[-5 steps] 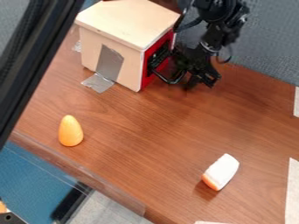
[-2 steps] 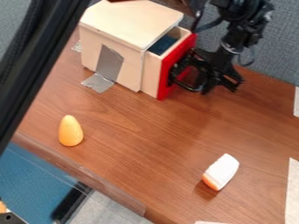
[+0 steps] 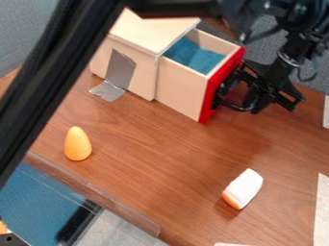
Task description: Open the drawer
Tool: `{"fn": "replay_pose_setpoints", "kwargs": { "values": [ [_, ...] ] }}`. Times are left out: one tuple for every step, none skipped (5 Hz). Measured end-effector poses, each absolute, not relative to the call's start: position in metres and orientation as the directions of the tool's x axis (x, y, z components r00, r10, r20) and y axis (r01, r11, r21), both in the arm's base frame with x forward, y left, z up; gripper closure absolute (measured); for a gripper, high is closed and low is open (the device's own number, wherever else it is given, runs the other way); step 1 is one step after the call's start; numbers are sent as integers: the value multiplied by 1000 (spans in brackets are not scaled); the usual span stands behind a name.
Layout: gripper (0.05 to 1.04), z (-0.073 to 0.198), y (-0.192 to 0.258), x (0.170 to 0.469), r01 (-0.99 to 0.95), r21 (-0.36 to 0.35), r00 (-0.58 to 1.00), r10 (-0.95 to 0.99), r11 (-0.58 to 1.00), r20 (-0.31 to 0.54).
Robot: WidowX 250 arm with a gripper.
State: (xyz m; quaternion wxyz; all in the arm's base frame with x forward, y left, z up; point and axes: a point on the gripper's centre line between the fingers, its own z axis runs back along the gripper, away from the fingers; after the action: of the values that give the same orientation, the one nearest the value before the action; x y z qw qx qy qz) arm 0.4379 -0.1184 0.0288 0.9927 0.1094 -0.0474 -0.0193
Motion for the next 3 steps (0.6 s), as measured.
{"fn": "replay_pose_setpoints", "kwargs": {
  "values": [
    [907,29,-124,437,41,212,994,-61,976,88],
    [673,27,-126,434,-4,196,996,-14,981,92],
    [365,27,-129,428,-8,177,999,-1,984,51]
  ]
}}
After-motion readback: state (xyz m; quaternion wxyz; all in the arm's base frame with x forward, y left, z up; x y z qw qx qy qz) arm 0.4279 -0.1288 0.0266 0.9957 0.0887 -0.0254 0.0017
